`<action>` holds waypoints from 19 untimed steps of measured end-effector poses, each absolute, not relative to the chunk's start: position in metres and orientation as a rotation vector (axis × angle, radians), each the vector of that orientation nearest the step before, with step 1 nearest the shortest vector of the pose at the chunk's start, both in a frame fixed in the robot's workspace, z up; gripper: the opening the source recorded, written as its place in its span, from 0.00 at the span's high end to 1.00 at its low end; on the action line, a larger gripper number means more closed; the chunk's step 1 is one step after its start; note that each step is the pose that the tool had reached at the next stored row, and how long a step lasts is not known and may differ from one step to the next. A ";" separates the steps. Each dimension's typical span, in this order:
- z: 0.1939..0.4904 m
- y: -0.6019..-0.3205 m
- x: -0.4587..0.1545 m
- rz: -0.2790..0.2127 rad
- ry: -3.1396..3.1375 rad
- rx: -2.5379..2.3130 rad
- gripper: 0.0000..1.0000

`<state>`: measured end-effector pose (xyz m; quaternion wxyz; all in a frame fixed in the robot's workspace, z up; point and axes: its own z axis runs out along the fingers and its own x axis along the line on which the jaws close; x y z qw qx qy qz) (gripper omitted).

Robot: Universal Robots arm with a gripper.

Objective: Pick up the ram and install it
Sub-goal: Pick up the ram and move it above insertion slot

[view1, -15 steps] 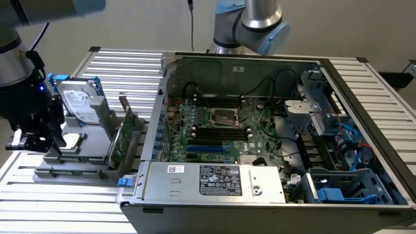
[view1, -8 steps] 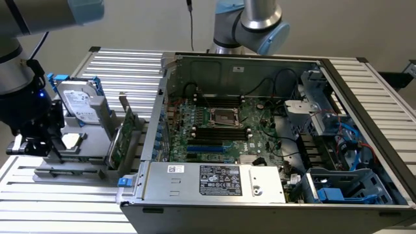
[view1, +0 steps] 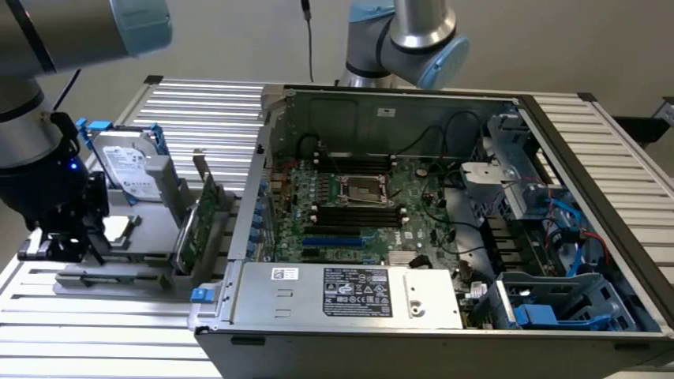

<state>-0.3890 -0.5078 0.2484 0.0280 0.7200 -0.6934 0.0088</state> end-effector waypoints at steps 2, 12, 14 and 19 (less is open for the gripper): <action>0.245 -0.509 -0.389 0.027 -2.141 2.222 0.69; 0.227 -0.511 -0.389 0.029 -2.141 2.223 0.69; 0.223 -0.512 -0.389 0.029 -2.141 2.223 0.69; 0.214 -0.512 -0.389 0.028 -2.142 2.223 0.69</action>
